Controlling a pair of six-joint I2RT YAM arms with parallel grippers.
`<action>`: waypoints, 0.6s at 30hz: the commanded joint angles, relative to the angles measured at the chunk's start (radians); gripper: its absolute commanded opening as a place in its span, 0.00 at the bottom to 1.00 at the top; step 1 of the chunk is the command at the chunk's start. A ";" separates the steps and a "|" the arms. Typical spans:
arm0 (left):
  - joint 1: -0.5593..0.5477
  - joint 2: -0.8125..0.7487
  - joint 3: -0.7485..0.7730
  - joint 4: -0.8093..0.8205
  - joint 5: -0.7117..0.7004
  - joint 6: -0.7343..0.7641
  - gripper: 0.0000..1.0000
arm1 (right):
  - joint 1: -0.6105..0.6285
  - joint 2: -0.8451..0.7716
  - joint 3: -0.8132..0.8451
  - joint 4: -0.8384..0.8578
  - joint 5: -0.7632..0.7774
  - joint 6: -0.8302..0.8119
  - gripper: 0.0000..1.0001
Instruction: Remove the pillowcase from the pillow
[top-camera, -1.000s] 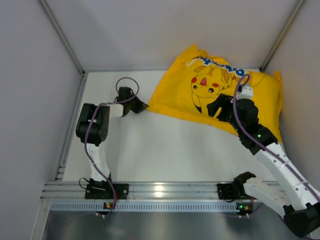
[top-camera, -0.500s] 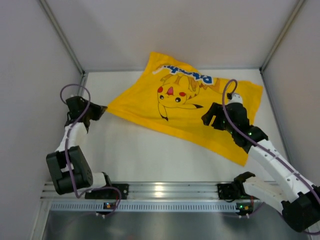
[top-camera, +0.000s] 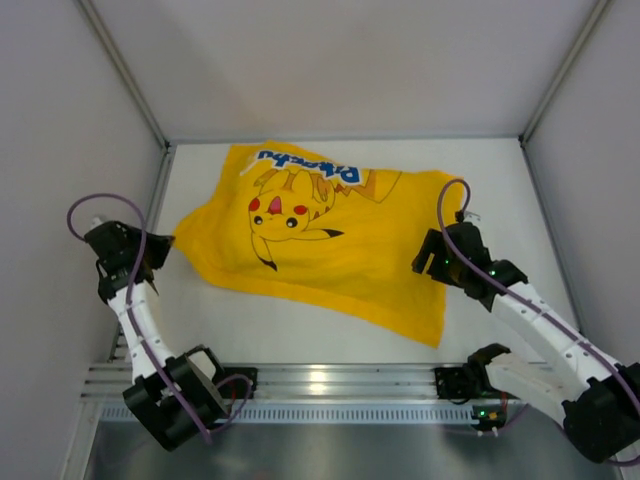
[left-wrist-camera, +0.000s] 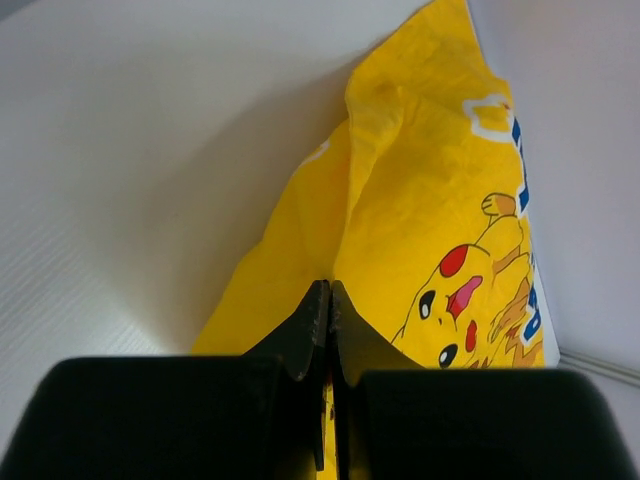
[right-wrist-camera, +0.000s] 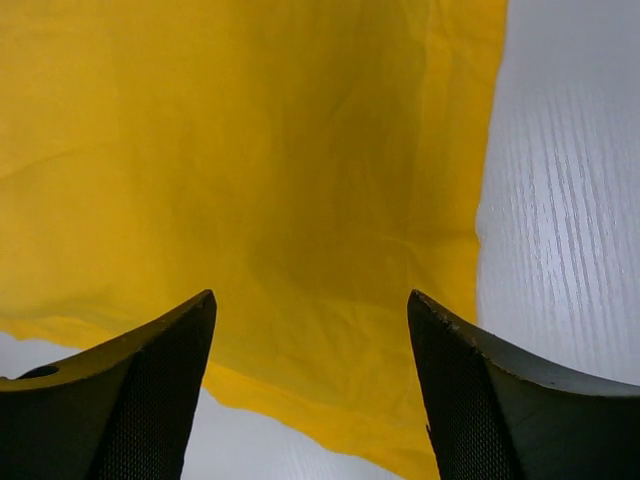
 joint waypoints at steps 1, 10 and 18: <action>0.006 -0.036 -0.041 -0.041 0.061 0.029 0.00 | -0.010 0.021 -0.038 -0.007 -0.015 0.007 0.74; 0.006 -0.122 -0.166 -0.039 0.119 0.054 0.00 | -0.007 0.433 0.020 0.408 -0.433 -0.054 0.73; 0.006 -0.171 -0.237 -0.041 0.165 0.092 0.00 | -0.016 0.601 0.412 0.328 -0.351 -0.148 0.73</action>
